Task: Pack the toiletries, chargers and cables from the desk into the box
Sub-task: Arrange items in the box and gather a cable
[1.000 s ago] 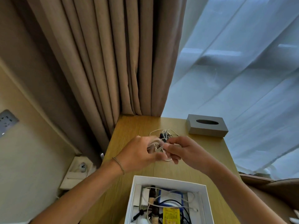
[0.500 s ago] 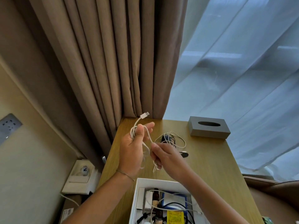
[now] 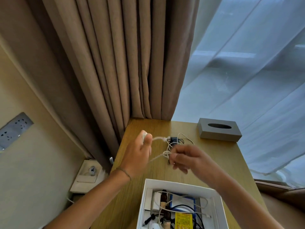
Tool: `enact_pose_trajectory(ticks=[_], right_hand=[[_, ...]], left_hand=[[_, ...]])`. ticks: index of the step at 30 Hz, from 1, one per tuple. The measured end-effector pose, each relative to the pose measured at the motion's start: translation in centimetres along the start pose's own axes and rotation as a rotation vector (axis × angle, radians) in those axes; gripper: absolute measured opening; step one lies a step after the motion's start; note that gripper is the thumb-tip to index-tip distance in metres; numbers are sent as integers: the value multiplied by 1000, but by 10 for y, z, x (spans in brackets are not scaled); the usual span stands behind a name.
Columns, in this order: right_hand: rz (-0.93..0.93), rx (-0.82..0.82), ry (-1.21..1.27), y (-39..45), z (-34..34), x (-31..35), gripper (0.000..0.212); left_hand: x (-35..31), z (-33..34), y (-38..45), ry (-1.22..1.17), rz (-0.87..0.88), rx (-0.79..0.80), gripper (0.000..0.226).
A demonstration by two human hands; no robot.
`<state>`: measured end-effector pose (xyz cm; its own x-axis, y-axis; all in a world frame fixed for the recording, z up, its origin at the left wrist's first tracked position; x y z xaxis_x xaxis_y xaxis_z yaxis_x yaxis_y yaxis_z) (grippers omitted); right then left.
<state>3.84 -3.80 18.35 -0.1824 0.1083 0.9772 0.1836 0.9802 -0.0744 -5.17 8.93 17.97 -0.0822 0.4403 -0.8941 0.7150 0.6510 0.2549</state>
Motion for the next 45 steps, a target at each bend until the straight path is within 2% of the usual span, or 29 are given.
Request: enact_pose_trajectory(ticks=[2,4,7,9,12,14,17,21,25,26,28,31,33,36,38,40,42,45], right_hand=[[-22,-32,51,5,-12,15,25],[-42,-62,30,11,-18,25,27],[-92,-157,-82,17,-25,35,31],[-128,-252,-157,19,-31,37,31],[-144,-360,-206,20,-37,30,31],[-112,-376,-250,22,-33,17,29],[-39,-372,-263,26,-22,-9,28],[66,-307,-227,29,8,-40,34],[113,-165,-341,26,54,-58,36],[112,-111,-388,24,65,-58,37],[98,-6,-478,16,77,-53,37],[77,80,-513,5,68,-37,34],[79,75,-393,-1,49,-23,28],[55,-9,-194,-1,11,0,22],[5,-57,-200,4,-10,12,19],[-49,-127,-256,9,-25,19,21],[-92,-212,-289,11,-36,22,24],[-96,-305,-305,12,-40,12,26]], left_hand=[[-1,22,-8,21,10,174,82],[-7,42,-16,37,41,319,84],[-15,60,-24,8,50,430,59],[-17,55,-26,-140,-14,356,49],[-11,33,-20,-250,-69,112,52],[-4,17,-15,-289,-139,-46,54],[3,10,-12,-403,-239,-103,53],[6,7,-5,-566,-308,-182,65],[12,13,6,-921,-457,-255,54],[15,11,7,-921,-489,-293,52],[20,5,11,-773,-462,-328,51],[16,-2,15,-381,-268,-257,52],[11,7,9,-221,-135,-113,60],[9,38,-7,-133,-78,256,80],[3,62,-23,-210,-101,524,83],[-5,73,-34,-190,-80,648,77],[-13,71,-35,-142,-31,584,70],[-11,45,-21,-249,-90,237,54]])
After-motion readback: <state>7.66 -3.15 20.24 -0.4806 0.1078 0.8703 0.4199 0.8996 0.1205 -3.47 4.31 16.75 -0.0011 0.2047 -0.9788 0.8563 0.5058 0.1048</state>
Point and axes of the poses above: each hand's wrist, its own y-axis towards the middle knuckle, its own z-axis out of the palm, x = y × z, the point moved 9 cm from there along y, towards the middle knuckle, and after that the axes turned 2 degrees about -y, right-handed, at the moved point
